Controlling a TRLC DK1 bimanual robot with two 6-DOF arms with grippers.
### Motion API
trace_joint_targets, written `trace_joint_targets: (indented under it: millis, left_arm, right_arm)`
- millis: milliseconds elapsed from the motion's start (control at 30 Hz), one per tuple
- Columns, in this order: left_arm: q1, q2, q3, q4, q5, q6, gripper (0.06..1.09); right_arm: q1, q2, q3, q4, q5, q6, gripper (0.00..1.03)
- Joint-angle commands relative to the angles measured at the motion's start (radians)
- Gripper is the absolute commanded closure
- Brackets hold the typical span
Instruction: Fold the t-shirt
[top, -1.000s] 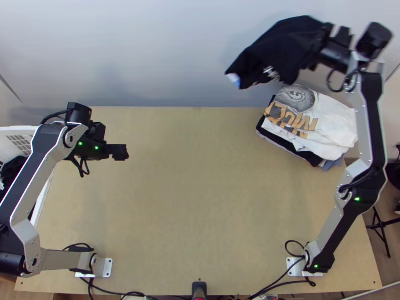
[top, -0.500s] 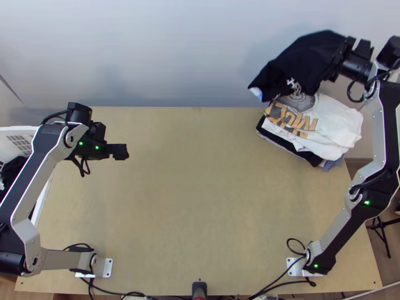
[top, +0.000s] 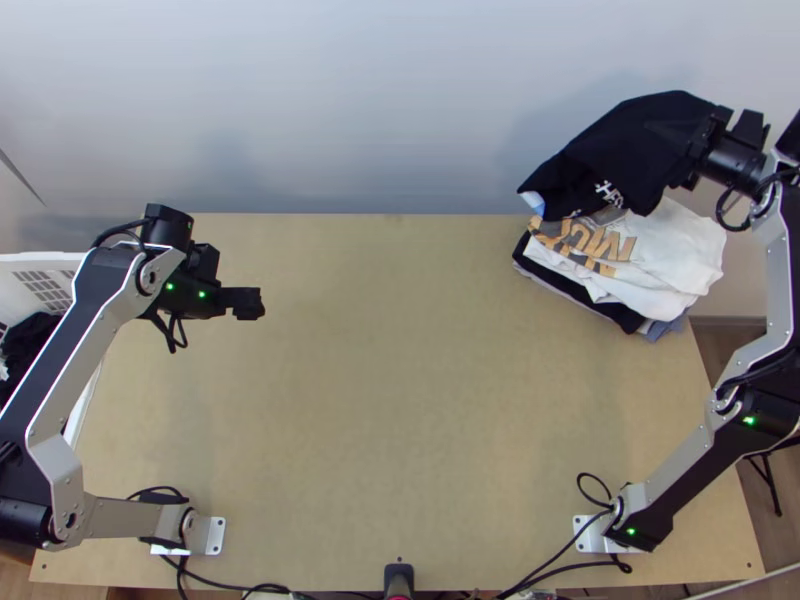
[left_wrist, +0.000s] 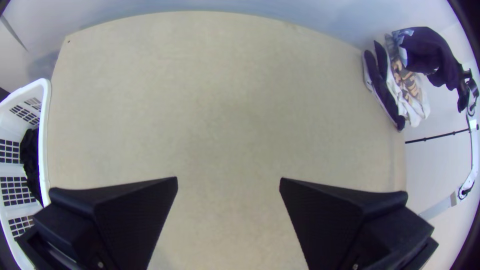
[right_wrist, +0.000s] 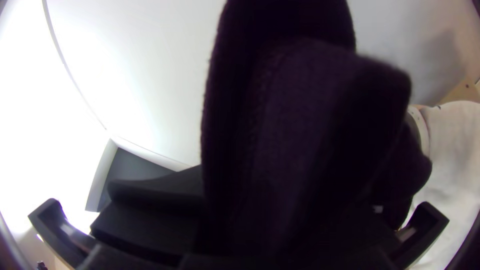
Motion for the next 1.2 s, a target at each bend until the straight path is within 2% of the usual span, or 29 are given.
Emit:
trace_joint_targets:
  millis: [0, 233, 367, 533, 667, 700, 733, 767, 800, 833, 967, 1067, 1167]
  left_arm:
    - [-0.001, -0.001, 0.003, 0.003, 0.000, -0.002, 0.10]
    - [0.005, -0.005, -0.006, 0.001, 0.000, 0.001, 0.10]
    - [0.003, -0.005, -0.006, 0.001, 0.000, 0.001, 0.10]
    - [-0.003, 0.002, 0.001, 0.001, 0.000, 0.004, 0.10]
    - [-0.009, 0.011, 0.015, 0.001, 0.000, 0.002, 0.10]
    - [-0.012, 0.011, 0.020, 0.001, 0.000, 0.002, 0.10]
    - [-0.015, 0.013, 0.023, 0.001, 0.000, 0.002, 0.10]
    - [-0.018, 0.013, 0.026, 0.001, 0.000, 0.002, 0.10]
    - [-0.021, 0.013, 0.029, 0.001, 0.000, 0.002, 0.10]
    - [-0.023, 0.013, 0.032, 0.001, 0.000, 0.002, 0.10]
    - [-0.020, 0.011, 0.043, -0.004, 0.000, 0.004, 0.10]
    - [-0.015, 0.008, 0.038, -0.010, 0.000, 0.004, 0.10]
    - [-0.009, -0.001, 0.021, -0.016, 0.000, 0.004, 0.10]
  right_arm:
    - [-0.041, -0.016, -0.104, -0.004, -0.006, -0.052, 1.00]
    - [-0.104, -0.036, -0.218, -0.038, -0.003, -0.154, 1.00]
    - [-0.147, -0.036, -0.262, -0.114, 0.013, -0.264, 1.00]
    - [-0.183, -0.036, -0.287, -0.291, 0.056, -0.480, 1.00]
    - [-0.213, -0.044, -0.331, -0.331, 0.096, -0.554, 0.98]
    - [-0.219, -0.049, -0.345, -0.331, 0.112, -0.568, 0.85]
    - [-0.223, -0.058, -0.363, -0.332, 0.126, -0.572, 0.62]
    - [-0.229, -0.064, -0.376, -0.332, 0.148, -0.578, 0.34]
    - [-0.232, -0.070, -0.385, -0.332, 0.184, -0.598, 0.12]
    - [-0.236, -0.079, -0.391, -0.332, 0.221, -0.620, 0.04]
    - [-0.246, -0.127, -0.405, -0.332, 0.352, -0.690, 0.04]
    - [-0.249, -0.170, -0.414, -0.325, 0.485, -0.747, 0.04]
    - [-0.251, -0.239, -0.466, -0.256, 0.591, -0.790, 0.04]
